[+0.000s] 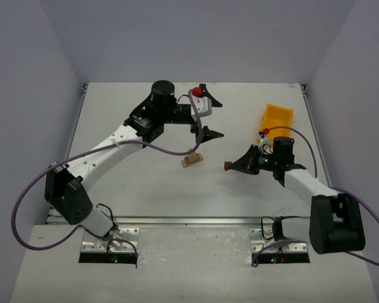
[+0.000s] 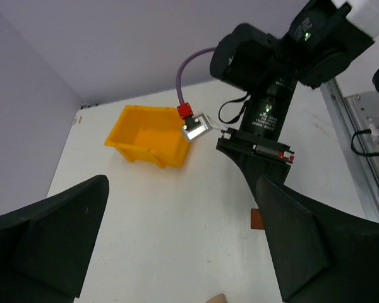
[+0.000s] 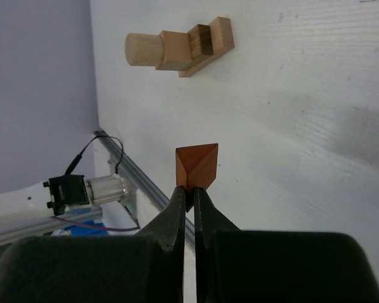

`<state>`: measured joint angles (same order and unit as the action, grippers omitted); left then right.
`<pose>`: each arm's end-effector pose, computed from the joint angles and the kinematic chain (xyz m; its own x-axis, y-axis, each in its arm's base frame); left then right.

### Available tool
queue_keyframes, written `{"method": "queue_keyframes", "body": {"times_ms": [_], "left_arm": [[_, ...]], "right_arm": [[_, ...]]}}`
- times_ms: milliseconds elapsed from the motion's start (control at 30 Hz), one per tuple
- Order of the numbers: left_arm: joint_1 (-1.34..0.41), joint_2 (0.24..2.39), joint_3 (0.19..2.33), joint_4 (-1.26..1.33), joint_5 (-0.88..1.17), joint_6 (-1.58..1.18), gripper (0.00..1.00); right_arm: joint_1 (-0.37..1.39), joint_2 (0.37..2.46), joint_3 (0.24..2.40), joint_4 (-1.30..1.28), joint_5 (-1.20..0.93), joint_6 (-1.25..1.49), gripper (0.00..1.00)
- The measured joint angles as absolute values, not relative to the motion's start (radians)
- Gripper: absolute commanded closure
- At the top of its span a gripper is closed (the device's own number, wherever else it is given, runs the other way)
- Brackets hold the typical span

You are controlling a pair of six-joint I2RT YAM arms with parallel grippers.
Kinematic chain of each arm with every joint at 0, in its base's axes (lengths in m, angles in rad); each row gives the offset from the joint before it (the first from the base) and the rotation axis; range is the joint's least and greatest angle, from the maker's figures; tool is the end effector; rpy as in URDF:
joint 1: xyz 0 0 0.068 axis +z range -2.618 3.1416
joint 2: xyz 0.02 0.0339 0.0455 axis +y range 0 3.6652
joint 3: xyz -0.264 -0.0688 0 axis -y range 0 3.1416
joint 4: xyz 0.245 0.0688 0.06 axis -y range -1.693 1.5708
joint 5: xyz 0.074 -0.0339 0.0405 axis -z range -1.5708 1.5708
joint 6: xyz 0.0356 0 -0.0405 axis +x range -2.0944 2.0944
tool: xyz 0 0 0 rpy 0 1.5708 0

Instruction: Build the wood block tower

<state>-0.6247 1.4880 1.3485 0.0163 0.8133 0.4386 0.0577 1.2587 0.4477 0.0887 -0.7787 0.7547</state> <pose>0.2662 -0.2238 0.3898 0.3288 0.1227 -0.9364 0.9357 0.0923 0.3406 0.2239 0.0380 0.1628 -0.8693 0.4382 -0.2285 0.0390 0.5217 0.8523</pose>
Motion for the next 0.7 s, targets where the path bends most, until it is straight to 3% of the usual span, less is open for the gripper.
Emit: {"method": "queue_keyframes", "body": {"times_ms": [233,433,700], "left_arm": [[-0.724,1.731,1.586,-0.288,0.793,0.676,0.00],[-0.786,1.836,1.556,-0.475,0.766,0.732,0.00],[-0.803,1.854,1.511,-0.507,0.720,0.716,0.04]], "right_arm": [[-0.041,1.175,0.402,0.185,-0.893,0.818,1.00],[-0.075,1.169,0.365,0.226,-0.934,0.837,1.00],[-0.077,1.137,0.339,0.278,-0.956,0.836,1.00]]}}
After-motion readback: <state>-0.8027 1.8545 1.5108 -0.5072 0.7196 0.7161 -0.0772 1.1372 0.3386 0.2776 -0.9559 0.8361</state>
